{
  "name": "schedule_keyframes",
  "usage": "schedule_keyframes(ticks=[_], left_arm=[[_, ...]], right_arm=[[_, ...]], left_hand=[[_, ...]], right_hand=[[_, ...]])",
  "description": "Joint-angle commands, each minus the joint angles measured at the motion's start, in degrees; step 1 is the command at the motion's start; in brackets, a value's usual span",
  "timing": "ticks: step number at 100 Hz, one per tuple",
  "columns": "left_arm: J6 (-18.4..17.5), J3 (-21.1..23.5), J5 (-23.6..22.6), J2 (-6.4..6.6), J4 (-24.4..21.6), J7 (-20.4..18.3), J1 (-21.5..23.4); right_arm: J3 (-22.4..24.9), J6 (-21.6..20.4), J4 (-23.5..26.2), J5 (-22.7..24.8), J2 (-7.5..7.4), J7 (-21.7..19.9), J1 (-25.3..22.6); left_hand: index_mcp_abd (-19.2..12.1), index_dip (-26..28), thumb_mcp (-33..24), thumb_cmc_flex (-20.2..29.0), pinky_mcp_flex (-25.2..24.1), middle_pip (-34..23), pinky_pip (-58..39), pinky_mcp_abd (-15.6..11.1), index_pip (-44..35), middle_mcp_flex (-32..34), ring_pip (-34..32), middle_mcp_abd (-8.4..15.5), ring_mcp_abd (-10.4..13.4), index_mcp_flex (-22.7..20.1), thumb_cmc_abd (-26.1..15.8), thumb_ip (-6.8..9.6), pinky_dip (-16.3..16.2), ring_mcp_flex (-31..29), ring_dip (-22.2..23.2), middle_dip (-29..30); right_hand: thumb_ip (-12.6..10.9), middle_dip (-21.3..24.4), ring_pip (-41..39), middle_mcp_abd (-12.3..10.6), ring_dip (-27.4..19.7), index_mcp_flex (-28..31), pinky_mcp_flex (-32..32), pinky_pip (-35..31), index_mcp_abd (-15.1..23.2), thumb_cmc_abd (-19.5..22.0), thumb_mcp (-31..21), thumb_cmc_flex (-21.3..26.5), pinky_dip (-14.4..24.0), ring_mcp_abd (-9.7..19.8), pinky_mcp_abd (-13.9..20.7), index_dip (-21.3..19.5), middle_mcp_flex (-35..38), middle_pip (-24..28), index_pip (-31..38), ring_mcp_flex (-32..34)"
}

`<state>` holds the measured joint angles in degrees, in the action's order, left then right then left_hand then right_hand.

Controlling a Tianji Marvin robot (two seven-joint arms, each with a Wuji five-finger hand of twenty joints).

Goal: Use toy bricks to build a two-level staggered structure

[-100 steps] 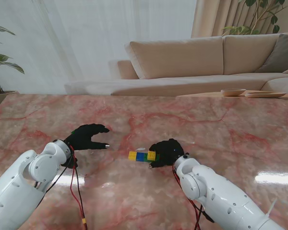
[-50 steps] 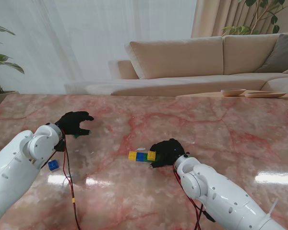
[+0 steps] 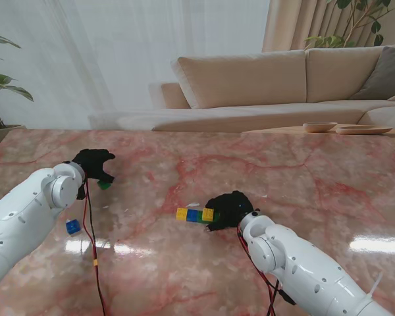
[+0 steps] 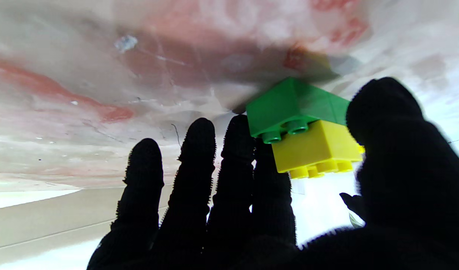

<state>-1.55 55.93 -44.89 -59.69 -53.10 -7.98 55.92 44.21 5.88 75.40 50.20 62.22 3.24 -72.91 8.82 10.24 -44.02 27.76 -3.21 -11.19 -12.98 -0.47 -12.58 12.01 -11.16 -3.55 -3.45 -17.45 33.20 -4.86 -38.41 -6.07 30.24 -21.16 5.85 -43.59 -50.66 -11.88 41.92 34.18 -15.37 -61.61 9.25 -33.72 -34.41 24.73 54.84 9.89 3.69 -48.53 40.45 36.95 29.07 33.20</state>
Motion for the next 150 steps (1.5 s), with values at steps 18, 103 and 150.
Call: schedule_keyframes(ticks=[18,103,150], left_arm=[[5.0,-3.8,0.1,-0.92,4.4,3.3,-2.1],[6.6,-13.0,1.4,-1.17,10.8,5.2,-4.3],[3.0,-16.5,3.6,-2.16,14.4,8.6,-5.8]], right_arm=[[0.1,0.5,-0.1,-0.3,-0.17,-1.7,-0.6],[-0.5,0.4,-0.8,-1.0,-0.18,-2.4,0.1],[-0.8,0.5,-1.0,-1.1,-0.22,-2.8,0.3]], left_hand=[[2.7,1.3,5.5,-3.9,-0.4,-6.1,-1.9,0.3,-3.0,0.3,-3.1,-2.9,-3.3,-3.1,2.5,-2.56,-1.9,-0.4,1.9,-2.7],[-7.6,30.0,5.7,-3.0,0.3,-14.7,-12.1,0.9,-37.3,15.4,-6.3,1.4,-3.2,-7.1,1.2,-2.02,1.2,-8.0,4.3,-11.1],[-11.9,30.6,-9.5,3.8,0.5,-16.5,-13.4,0.4,-40.4,18.8,-8.5,3.7,-2.2,-10.8,2.5,-3.60,3.0,-10.5,4.6,-12.1]], right_hand=[[-0.3,-0.4,0.0,-0.1,1.6,1.5,0.4,-1.6,0.6,0.1,-0.2,1.0,0.9,0.9,0.5,0.4,0.9,-0.6,1.0,0.8],[0.0,-0.5,0.3,0.1,1.7,1.4,0.6,-1.2,0.5,0.7,-1.4,0.9,1.1,0.8,0.1,0.8,1.0,-0.8,1.1,0.8],[0.2,-0.4,0.3,0.1,1.8,1.6,0.6,-1.1,0.5,1.2,-2.7,0.9,1.2,0.9,0.1,1.0,1.0,-0.9,1.0,0.8]])
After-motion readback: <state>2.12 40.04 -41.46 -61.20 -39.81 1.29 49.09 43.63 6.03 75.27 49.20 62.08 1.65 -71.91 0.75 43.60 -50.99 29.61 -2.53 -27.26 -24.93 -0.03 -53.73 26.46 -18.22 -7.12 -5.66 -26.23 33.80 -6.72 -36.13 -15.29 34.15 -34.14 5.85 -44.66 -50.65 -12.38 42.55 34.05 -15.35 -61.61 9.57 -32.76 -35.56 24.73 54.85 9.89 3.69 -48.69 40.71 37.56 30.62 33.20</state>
